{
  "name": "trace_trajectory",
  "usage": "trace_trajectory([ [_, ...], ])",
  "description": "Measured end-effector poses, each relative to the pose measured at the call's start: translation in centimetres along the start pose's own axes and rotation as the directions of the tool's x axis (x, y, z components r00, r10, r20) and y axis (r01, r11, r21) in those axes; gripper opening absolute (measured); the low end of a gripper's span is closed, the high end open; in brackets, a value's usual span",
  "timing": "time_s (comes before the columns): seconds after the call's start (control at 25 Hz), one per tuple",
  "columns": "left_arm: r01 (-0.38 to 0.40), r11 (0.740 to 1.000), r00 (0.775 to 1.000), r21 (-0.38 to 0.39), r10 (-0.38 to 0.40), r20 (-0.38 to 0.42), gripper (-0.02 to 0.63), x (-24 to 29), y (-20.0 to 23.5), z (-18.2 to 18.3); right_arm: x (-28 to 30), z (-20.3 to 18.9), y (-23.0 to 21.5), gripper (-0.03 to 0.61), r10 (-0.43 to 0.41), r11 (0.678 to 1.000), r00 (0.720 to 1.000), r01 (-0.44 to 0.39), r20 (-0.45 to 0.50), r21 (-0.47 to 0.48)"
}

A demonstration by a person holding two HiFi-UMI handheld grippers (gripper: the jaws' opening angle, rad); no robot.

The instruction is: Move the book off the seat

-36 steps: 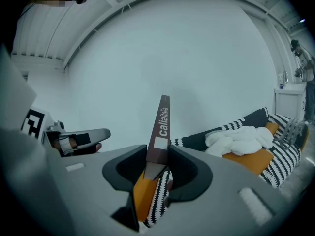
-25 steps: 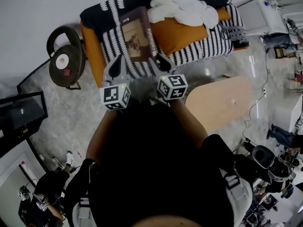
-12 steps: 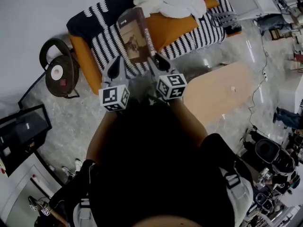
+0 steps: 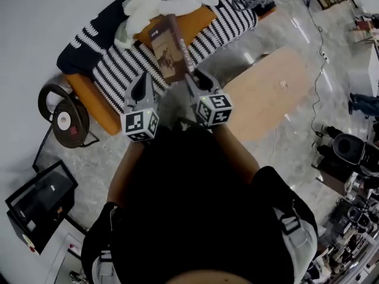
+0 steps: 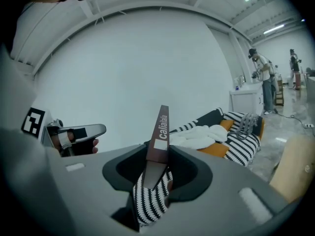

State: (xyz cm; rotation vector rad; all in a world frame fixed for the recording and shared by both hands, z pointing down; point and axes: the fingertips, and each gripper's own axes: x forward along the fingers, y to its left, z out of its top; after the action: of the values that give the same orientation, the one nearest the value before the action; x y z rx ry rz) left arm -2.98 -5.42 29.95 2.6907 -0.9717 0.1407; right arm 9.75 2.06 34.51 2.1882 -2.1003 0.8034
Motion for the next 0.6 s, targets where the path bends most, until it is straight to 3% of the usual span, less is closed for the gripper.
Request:
trace_trajectory([
  [0.12, 0.087, 0.996, 0.996, 0.024, -0.086, -0.025, 0.006, 3.5, -5.2, -0.6, -3.1, 0.5, -5.5, 0.149, -0.087, 0.995, 0.996, 0.086, 0.032, 0.047],
  [0.28, 0.193, 0.98, 0.98, 0.043, -0.191, -0.052, 0.006, 5.6, -9.1, -0.6, -5.8, 1.0, -8.5, 0.149, -0.18, 0.98, 0.982, 0.173, 0.065, 0.093],
  [0.44, 0.289, 0.956, 0.956, 0.057, -0.285, -0.071, 0.006, 7.8, -14.0, -1.2, -9.0, 0.7, -12.8, 0.149, -0.271, 0.955, 0.958, 0.256, 0.092, 0.147],
  [0.6, 0.382, 0.921, 0.922, 0.077, -0.373, -0.104, 0.006, 9.6, -22.4, -1.5, -15.5, 1.2, -18.9, 0.149, -0.374, 0.914, 0.92, 0.345, 0.115, 0.212],
])
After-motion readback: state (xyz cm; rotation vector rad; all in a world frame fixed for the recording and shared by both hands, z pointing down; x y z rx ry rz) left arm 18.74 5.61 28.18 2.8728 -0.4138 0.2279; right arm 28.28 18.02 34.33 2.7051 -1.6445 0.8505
